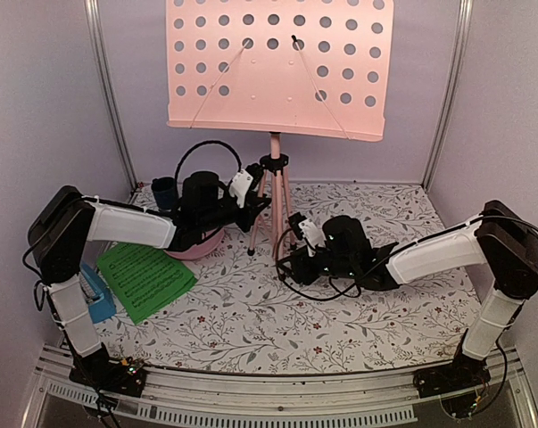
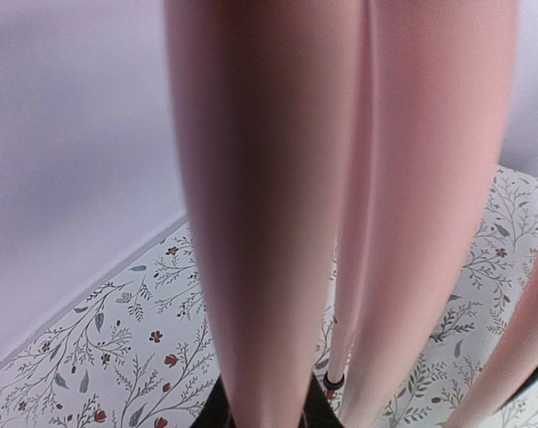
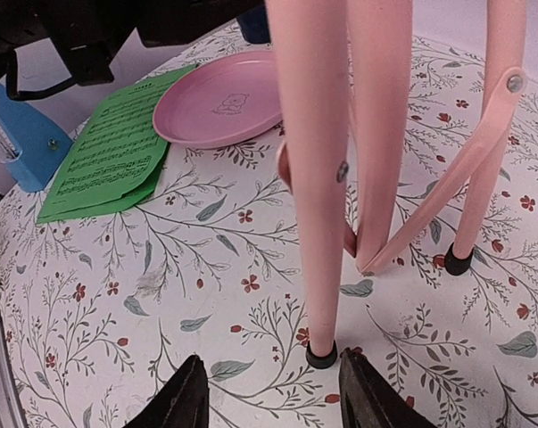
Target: Set up the instrument practice props
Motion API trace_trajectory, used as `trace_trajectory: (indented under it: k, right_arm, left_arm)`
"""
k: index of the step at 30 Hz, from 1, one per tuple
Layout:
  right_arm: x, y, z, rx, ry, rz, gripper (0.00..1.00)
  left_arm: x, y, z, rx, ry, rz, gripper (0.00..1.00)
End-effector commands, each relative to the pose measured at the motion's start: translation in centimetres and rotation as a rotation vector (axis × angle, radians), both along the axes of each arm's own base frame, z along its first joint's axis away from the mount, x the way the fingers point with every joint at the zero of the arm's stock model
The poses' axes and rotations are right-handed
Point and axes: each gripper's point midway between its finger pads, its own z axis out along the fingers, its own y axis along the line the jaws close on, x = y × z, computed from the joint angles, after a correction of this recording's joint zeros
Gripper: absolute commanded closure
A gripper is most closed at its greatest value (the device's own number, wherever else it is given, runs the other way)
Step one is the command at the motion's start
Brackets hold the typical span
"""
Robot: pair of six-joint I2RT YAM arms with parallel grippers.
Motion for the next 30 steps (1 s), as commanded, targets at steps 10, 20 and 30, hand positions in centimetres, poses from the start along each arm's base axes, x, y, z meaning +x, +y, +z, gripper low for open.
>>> trace_trajectory:
  k: [10,20,30]
  right_arm:
    - [4.5,1.3,0.3,0.060,-0.054,-0.111,0.59]
    - [5.4,1.4,-0.3,0.061,-0.029,-0.164,0.79]
    - [3.8,-1.0,1.5,0.059,-0.020,-0.200,1.00]
  left_arm:
    - [0.2,1.0,0.4,0.012,0.005,0.042,1.00]
    - [0.5,1.0,0.7,0.005,-0.004,0.054,1.00]
    - [0.7,1.4,1.0,0.014,-0.034,0.058,1.00]
